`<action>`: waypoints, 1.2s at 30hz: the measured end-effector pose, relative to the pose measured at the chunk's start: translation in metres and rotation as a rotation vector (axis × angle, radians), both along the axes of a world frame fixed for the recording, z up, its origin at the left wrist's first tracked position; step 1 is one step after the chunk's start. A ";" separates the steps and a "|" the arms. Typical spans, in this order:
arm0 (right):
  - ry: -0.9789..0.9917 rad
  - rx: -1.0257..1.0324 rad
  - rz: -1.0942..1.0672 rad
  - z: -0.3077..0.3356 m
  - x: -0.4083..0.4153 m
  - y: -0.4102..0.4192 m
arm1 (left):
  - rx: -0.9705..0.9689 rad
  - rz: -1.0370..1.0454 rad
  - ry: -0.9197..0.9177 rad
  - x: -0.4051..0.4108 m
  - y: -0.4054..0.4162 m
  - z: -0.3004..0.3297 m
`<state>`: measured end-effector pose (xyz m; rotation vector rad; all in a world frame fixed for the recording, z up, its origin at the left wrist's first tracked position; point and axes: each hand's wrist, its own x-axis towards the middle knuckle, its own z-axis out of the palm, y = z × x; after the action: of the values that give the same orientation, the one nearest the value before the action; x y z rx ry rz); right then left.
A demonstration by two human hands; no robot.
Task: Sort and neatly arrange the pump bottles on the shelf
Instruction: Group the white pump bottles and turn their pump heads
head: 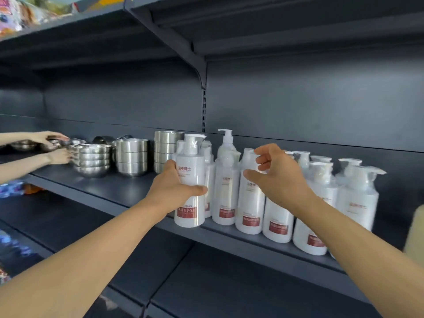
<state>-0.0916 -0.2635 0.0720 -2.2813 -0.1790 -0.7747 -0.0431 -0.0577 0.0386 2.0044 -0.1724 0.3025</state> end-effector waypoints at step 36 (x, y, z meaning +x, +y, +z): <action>-0.034 -0.338 -0.206 -0.002 0.040 0.051 | 0.220 -0.221 0.070 0.125 0.045 -0.023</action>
<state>-0.0516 -0.2122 0.0696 -2.6369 -0.0962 -0.9495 0.0818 -0.0122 0.0153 2.1859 -0.3939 0.0737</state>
